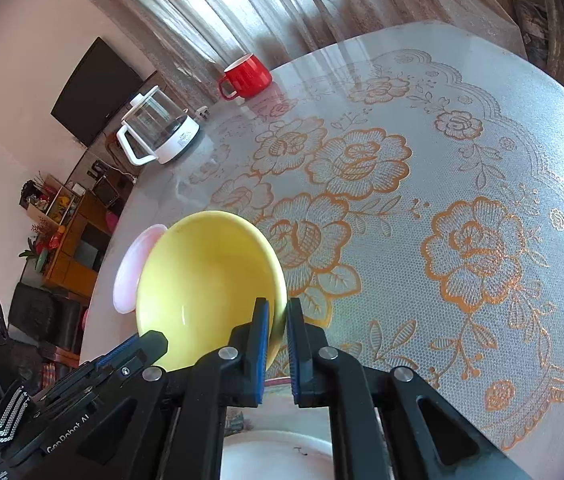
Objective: Organize plates and bowls
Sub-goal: 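Move the left tool to the yellow bowl rim and close it, then lift the yellow bowl with the left tool and lower it into the steel bowl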
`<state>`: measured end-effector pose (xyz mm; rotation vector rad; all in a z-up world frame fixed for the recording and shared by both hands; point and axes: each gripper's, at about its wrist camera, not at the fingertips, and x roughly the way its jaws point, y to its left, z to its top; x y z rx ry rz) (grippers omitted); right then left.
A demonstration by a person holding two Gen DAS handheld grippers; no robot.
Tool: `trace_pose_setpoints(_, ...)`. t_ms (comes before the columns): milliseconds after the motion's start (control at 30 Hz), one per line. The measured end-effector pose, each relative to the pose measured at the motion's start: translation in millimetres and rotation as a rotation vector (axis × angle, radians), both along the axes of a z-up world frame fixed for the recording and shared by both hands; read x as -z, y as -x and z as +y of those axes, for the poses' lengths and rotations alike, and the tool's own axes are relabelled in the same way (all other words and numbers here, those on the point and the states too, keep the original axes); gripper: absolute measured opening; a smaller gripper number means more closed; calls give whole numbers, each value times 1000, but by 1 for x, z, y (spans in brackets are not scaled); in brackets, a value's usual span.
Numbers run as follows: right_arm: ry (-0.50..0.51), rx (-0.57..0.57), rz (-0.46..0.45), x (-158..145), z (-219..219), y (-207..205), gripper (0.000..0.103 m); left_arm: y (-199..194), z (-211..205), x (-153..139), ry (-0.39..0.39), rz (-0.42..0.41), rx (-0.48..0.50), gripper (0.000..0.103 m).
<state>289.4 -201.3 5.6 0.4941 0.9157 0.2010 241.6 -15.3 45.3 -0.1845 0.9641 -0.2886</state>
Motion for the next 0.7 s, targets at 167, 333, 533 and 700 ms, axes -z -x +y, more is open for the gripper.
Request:
trace_pose_setpoints(167,-6,-27,-10,-3,13,11,8,21,13,-5,-4,-36,-19,15)
trace_pose_setpoints(333,9,-64,-34,-11,30,23,8,42,30,-12,-1,-80,-41,15)
trace_pose_setpoints(533,7,-124,-58,-19,55,36,8,67,58,-20,7,-116,-63,15)
trace_pose_setpoints(700,3,-176,-63,-20,79,44,8,80,87,-20,44,-102,-100,15)
